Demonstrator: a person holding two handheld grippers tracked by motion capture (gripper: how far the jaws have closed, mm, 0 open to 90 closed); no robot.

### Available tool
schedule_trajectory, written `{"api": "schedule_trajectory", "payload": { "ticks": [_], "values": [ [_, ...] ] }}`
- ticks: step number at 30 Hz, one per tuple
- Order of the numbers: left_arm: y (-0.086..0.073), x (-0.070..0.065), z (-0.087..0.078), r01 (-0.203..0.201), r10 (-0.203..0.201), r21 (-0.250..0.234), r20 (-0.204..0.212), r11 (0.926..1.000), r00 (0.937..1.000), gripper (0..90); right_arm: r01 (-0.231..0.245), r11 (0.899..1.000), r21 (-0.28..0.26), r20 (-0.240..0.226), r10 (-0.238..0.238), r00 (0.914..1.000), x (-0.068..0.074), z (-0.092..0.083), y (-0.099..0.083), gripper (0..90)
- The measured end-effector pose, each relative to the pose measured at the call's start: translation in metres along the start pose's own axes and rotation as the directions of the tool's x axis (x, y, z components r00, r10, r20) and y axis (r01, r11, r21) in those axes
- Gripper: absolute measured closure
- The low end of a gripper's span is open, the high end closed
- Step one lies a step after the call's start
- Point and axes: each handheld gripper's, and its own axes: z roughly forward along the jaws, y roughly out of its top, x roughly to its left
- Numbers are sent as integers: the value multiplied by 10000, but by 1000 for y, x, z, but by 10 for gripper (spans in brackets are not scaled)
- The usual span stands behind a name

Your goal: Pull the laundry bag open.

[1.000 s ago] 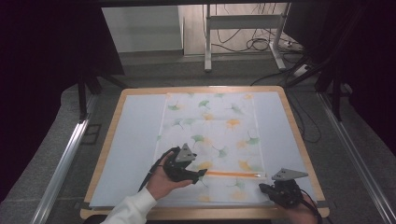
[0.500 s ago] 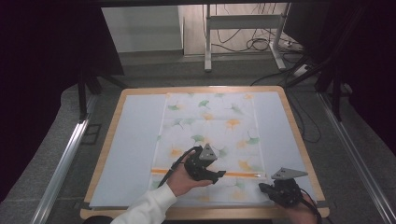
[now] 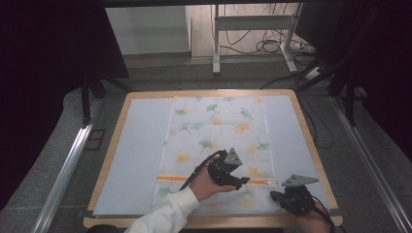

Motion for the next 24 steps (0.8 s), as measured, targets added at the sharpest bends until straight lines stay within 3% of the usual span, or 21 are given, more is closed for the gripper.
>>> {"api": "schedule_trajectory", "payload": {
  "ticks": [6,12,24],
  "values": [
    [6,-1,9,36,-37,24,44,10000,10000,409,-63,10000,35,-43,63,10000,1,0,0,892],
    [11,-3,20,-375,373,220,91,9991,9993,432,-27,10000,40,-65,28,10000,2,0,-1,892],
    [23,-9,47,-677,665,352,347,9971,9972,449,-42,10000,81,-166,43,9999,2,0,-1,892]
  ]
}}
